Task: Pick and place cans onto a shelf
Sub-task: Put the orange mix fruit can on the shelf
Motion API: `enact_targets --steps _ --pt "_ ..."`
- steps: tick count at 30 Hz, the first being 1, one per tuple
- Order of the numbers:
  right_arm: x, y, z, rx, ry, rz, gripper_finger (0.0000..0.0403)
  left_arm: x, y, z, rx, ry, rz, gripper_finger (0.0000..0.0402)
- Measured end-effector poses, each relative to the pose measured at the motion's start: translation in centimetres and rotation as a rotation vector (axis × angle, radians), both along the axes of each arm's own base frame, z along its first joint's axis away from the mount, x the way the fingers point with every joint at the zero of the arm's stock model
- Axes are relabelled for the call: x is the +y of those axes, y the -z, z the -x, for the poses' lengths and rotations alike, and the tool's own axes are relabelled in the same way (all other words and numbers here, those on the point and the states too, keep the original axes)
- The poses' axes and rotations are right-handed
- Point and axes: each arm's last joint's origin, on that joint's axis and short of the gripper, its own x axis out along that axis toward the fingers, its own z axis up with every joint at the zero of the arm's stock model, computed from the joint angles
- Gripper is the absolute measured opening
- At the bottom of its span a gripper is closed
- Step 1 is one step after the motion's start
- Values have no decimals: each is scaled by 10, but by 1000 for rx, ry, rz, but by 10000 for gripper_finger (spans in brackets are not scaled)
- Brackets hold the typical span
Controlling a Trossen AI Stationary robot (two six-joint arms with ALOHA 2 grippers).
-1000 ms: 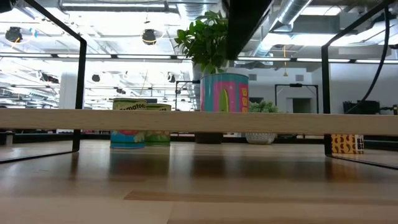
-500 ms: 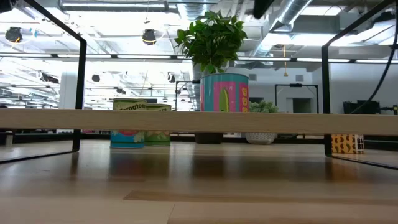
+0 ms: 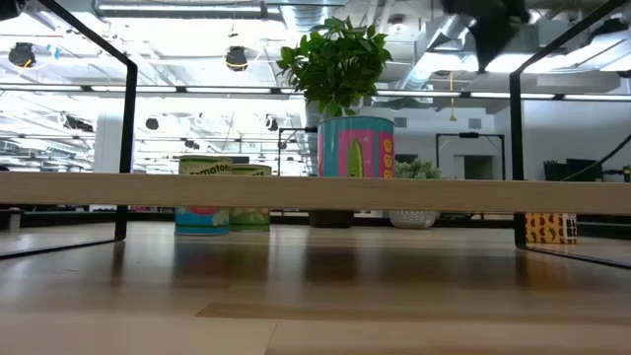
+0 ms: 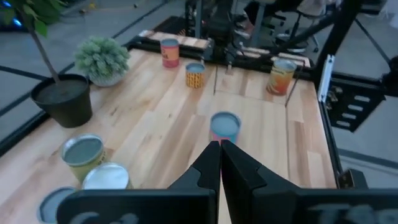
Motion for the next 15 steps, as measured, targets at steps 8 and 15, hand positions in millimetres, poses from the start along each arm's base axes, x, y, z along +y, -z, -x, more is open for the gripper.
enact_targets --steps 8,15 --pt "-25 70 35 -81 112 -147 71 1 -1 -1 -27 -30 -15 0" --pt "-37 111 48 -23 215 -165 71 5 -1 -5 -28 -61 -14 0"
